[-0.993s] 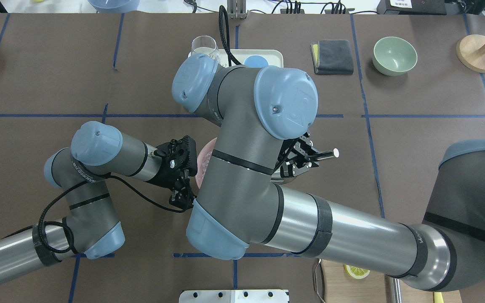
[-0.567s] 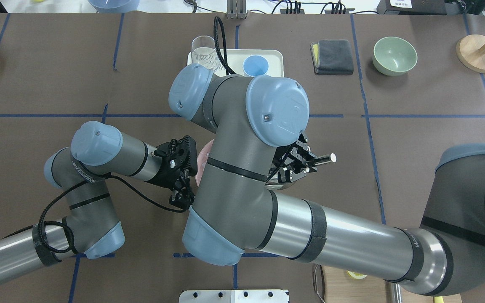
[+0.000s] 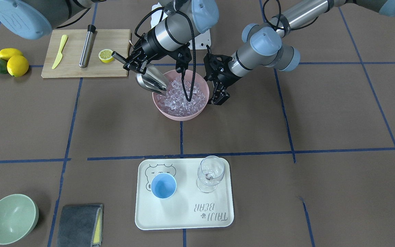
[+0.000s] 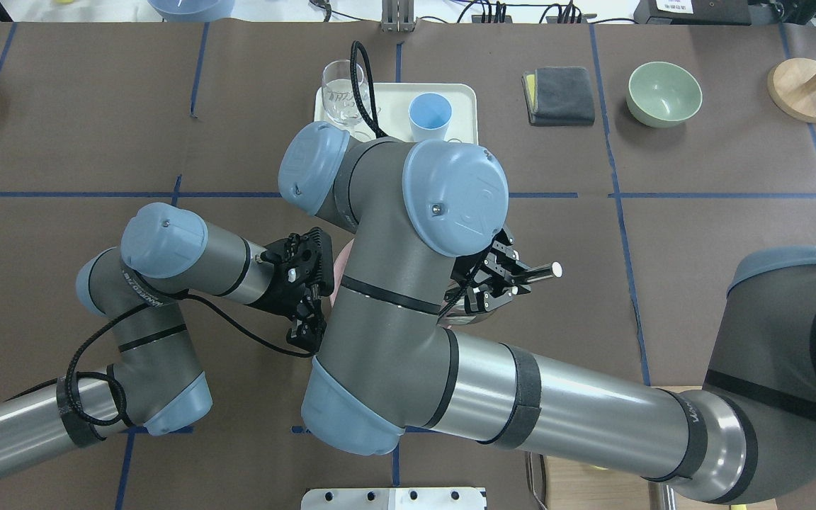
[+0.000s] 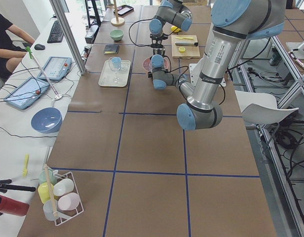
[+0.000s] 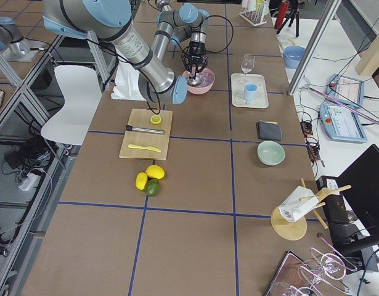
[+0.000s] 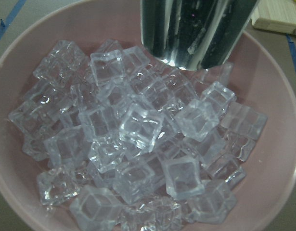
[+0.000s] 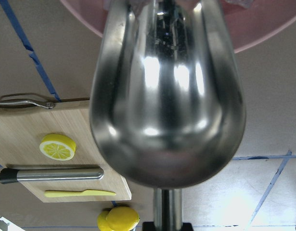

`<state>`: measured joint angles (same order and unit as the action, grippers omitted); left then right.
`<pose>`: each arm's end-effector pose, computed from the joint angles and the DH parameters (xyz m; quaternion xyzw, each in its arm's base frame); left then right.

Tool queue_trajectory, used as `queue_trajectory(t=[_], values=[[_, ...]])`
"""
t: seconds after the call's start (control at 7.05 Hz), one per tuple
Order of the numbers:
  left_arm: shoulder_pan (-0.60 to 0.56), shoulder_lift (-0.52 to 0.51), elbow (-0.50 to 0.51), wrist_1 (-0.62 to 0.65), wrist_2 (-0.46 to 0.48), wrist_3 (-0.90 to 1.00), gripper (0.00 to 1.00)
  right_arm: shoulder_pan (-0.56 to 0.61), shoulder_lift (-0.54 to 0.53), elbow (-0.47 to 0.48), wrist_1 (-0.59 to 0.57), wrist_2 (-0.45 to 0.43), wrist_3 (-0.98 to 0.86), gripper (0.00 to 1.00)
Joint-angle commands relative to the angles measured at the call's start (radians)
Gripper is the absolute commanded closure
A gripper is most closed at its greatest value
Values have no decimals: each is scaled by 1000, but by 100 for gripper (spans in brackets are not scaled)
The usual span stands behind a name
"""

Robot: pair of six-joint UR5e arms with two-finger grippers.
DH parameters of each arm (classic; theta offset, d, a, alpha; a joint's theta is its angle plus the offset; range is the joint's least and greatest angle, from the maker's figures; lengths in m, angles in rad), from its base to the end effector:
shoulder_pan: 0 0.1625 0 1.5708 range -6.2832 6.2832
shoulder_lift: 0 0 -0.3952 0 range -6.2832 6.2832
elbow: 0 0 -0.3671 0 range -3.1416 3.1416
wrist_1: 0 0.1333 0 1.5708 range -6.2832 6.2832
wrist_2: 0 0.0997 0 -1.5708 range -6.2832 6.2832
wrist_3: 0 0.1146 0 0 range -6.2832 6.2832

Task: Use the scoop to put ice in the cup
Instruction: 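Lower the scoop into the ice with right gripper while left gripper holds the bowl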

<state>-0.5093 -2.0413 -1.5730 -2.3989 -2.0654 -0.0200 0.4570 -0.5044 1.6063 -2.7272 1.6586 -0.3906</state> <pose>0.5114 -0.3760 0.2784 0.4030 0.4692 0.5125 0.5956 -0.4887 -0.3777 0.1454 -0.0410 -0.0314 -0.6815 0.7300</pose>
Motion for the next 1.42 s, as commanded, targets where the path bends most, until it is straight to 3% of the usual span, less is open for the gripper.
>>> queue_trajectory(t=[0.0, 1.28], values=[[0, -8, 1, -3, -1, 0, 0, -4, 1, -14, 6, -11, -1, 100], [-17, -28, -1, -8, -9, 2, 0, -11, -26, -13, 144, -7, 1, 100]])
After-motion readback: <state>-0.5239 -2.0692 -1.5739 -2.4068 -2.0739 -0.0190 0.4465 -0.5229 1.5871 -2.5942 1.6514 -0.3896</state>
